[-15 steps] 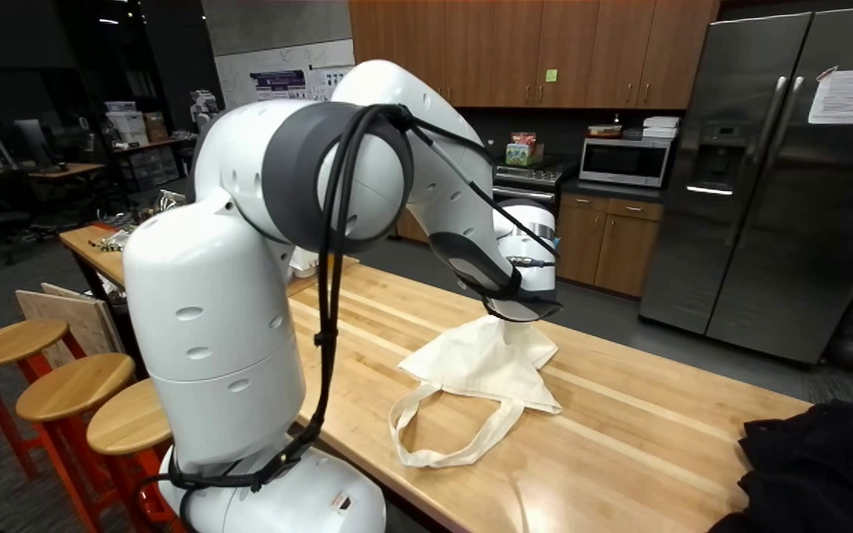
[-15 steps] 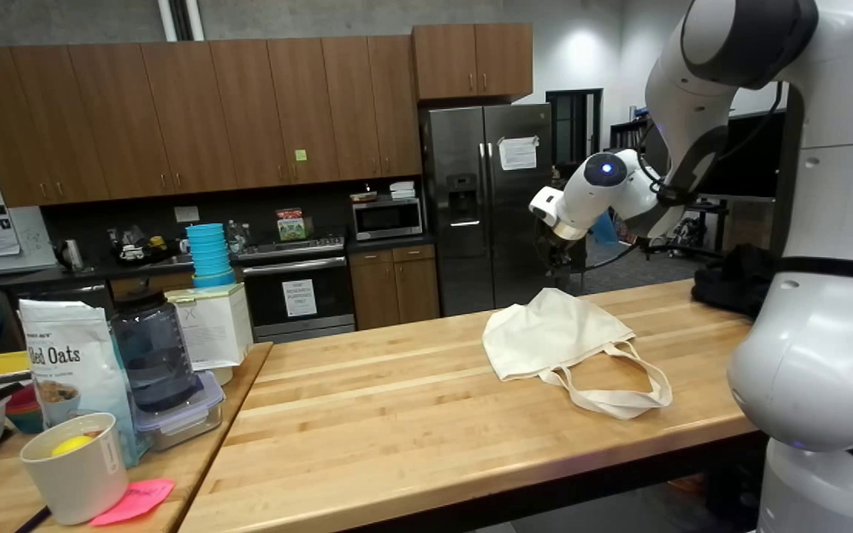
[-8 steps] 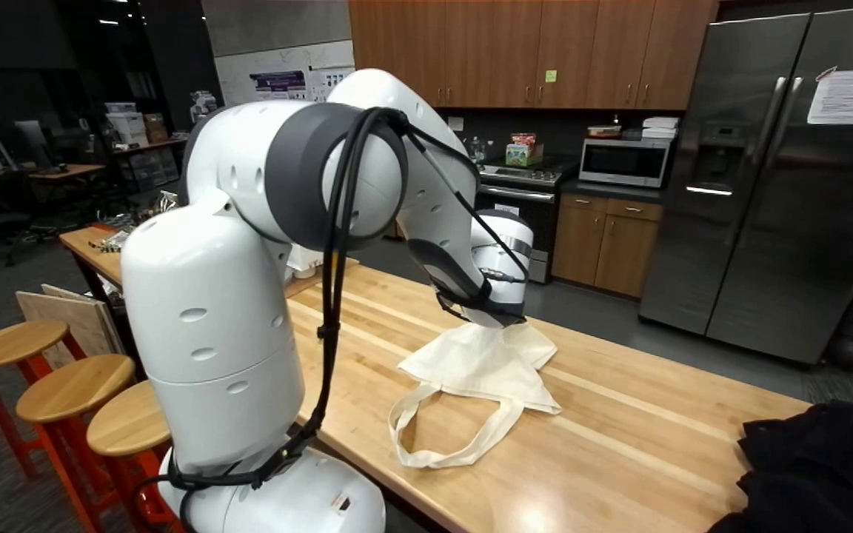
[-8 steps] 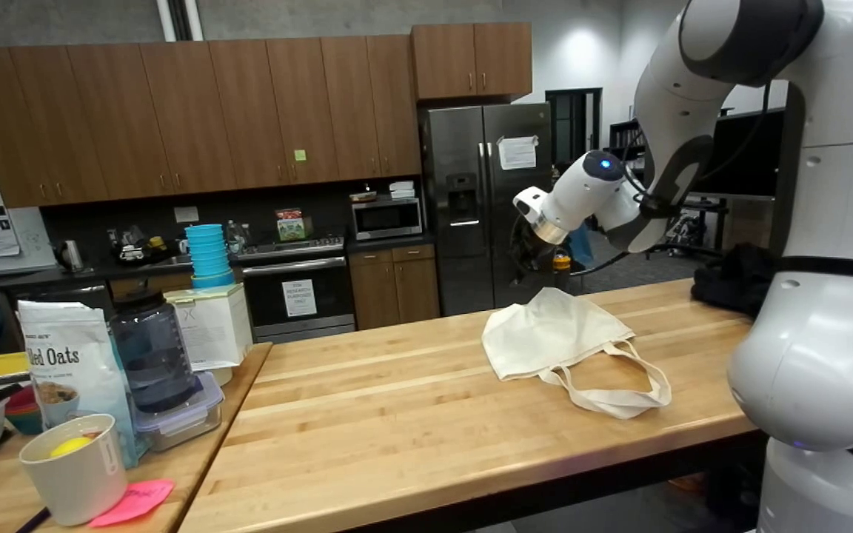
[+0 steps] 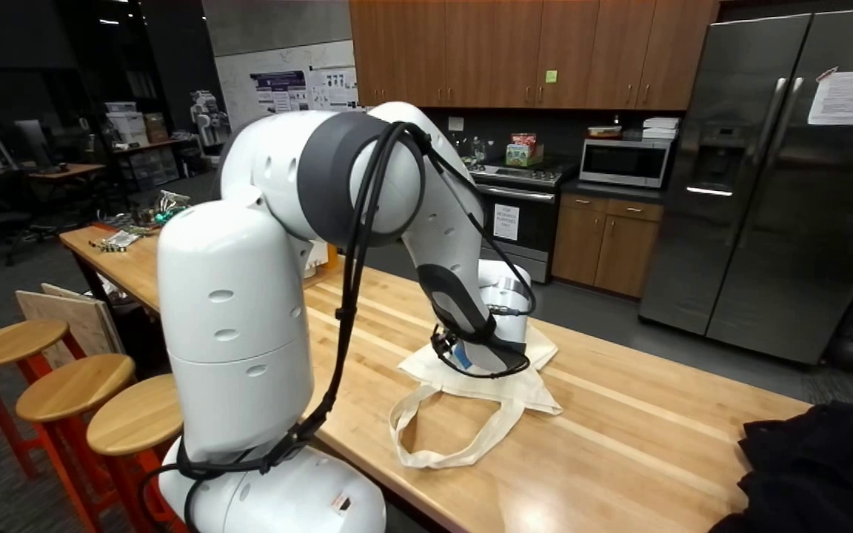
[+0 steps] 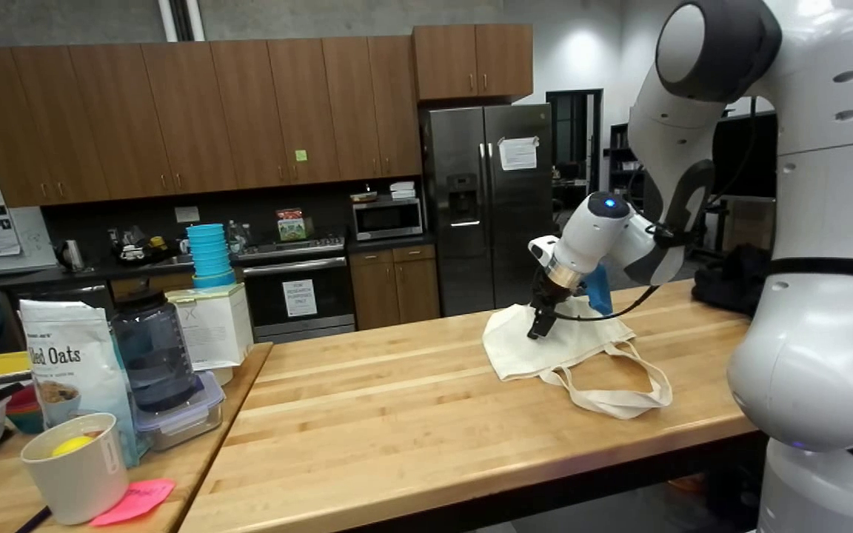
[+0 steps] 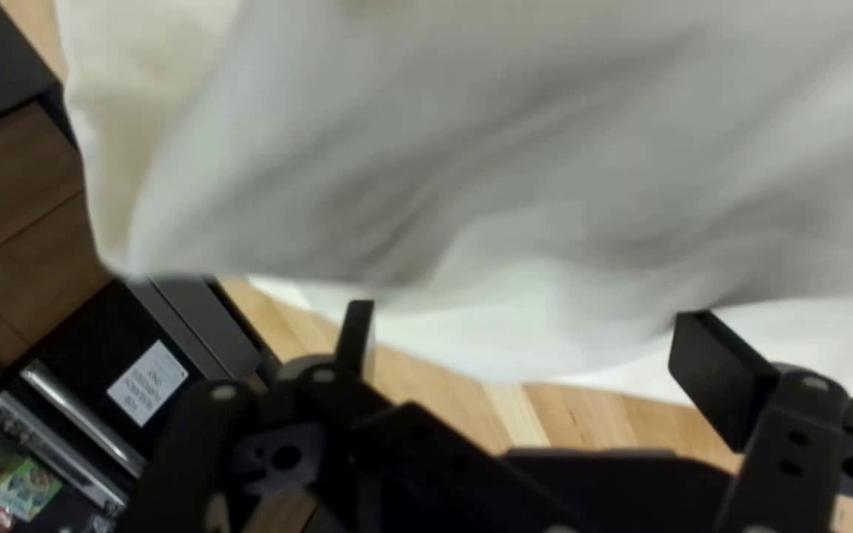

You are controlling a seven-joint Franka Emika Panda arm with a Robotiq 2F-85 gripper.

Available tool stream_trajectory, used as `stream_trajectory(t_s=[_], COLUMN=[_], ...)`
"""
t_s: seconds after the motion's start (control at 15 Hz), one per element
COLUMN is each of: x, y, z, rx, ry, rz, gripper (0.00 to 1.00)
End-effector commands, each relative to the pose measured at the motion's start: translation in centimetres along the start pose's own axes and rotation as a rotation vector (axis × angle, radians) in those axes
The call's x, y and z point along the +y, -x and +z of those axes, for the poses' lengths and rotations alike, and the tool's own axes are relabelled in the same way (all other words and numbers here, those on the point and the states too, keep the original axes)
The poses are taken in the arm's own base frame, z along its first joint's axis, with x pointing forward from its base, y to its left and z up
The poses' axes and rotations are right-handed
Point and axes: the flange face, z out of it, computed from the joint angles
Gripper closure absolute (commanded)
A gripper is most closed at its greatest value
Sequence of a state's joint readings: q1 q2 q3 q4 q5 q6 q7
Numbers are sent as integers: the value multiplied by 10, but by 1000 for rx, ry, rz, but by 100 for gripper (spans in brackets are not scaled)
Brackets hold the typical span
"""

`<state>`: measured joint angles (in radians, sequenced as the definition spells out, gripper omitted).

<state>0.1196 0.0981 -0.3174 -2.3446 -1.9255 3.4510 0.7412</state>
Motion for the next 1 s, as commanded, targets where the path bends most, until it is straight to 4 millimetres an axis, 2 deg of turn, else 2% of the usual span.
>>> stream_trajectory(t_s=[0.0,0.2,0.27,0.33,0.47,0.93], x=[8,8,7,6,5,7], y=[36,43,43,41,39,27], z=[-5,-11,-11,-12,-13,-37], rx=[-54,-69,-71,-69,-69,-28], ry=[1,13,11,9,7,39], rz=[99,138,139,136,132,101], gripper=[0,0,25,26,39,94])
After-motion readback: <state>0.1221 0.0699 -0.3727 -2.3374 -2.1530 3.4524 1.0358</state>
